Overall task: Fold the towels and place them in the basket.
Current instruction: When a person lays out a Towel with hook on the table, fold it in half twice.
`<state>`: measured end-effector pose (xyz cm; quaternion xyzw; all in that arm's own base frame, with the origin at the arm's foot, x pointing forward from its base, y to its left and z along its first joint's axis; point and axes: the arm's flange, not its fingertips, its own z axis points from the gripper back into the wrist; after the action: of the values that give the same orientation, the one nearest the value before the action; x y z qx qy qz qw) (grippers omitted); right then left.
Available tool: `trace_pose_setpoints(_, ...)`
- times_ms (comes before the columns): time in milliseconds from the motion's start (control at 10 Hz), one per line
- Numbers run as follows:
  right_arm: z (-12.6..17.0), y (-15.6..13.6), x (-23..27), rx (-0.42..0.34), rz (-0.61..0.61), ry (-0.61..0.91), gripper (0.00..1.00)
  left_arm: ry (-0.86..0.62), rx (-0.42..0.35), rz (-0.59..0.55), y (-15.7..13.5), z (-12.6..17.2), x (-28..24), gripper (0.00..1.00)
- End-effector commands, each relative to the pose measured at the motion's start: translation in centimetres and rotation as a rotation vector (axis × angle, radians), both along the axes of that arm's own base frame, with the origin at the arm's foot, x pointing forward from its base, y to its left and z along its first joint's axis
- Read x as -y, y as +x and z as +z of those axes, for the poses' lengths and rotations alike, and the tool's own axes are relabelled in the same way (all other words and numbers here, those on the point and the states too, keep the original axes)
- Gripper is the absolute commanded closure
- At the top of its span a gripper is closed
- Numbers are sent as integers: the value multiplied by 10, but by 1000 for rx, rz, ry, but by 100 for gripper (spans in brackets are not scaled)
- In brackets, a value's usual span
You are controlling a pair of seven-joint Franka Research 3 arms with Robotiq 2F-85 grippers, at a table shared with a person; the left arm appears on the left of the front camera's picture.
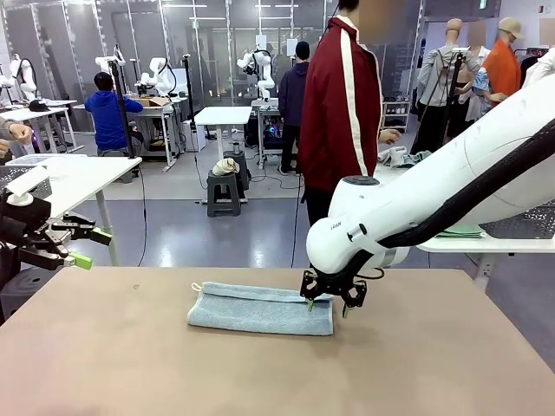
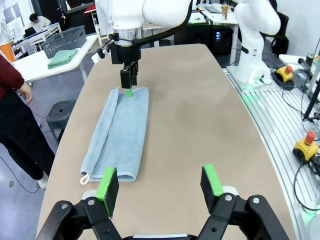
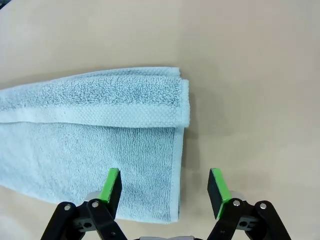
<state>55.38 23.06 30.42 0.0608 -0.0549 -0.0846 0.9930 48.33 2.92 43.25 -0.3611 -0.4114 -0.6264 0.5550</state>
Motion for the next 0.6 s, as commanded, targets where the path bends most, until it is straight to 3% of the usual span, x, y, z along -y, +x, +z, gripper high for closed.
trace_pose_setpoints(0, -9, 3, -10, 39, -53, -23, 13, -5, 4, 1, -4, 2, 0, 16)
trace_pose_setpoints(200, -12, 3, -13, 54, -50, -27, 13, -5, 4, 1, -4, 2, 0, 16)
trace_pose_setpoints(300, -15, 4, -13, 53, -38, -38, 30, -5, 4, 1, -4, 2, 0, 16)
trace_pose_setpoints(500, -18, 7, -12, 62, -37, -41, 29, -5, 4, 1, -4, 2, 0, 16)
